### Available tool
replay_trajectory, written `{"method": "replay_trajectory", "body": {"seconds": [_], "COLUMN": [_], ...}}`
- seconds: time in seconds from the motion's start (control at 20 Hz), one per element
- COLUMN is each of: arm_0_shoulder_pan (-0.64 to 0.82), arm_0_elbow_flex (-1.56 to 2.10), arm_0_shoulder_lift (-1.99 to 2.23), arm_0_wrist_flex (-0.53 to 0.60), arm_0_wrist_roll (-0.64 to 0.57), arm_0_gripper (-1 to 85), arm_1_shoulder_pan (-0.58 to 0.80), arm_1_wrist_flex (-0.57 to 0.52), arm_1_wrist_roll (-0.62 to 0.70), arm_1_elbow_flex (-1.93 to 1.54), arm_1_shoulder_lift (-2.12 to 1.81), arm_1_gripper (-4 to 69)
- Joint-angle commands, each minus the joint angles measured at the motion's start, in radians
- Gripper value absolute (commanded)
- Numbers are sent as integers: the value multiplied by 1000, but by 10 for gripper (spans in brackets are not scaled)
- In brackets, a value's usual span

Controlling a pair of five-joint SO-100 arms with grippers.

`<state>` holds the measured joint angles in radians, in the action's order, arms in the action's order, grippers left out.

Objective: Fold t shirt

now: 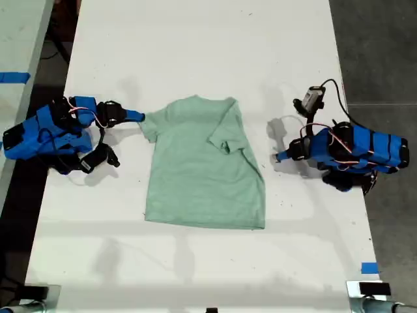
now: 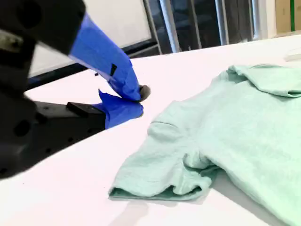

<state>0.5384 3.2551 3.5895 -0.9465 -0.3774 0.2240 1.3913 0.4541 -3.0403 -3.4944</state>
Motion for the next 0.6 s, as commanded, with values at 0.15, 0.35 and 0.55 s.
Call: {"method": "replay_trajectory", "body": {"seconds": [0.15, 0.35, 0.55], "arm_0_shoulder_pan": [9, -3, -3], "arm_0_elbow_flex": [-26, -469, -646], "arm_0_shoulder_lift": [-8, -739, -920], "arm_0_wrist_flex": [15, -8, -63], "arm_0_wrist_roll": [-51, -41, -55], "arm_0_gripper": [-3, 37, 175], "arm_1_shoulder_pan": [2, 23, 15], "arm_1_wrist_flex": [2, 2, 2], "arm_1_wrist_roll": [-6, 6, 5], "arm_1_elbow_flex": [-38, -40, -40], "arm_1_shoulder_lift": [-3, -3, -3], "arm_1_gripper": [8, 8, 7]}}
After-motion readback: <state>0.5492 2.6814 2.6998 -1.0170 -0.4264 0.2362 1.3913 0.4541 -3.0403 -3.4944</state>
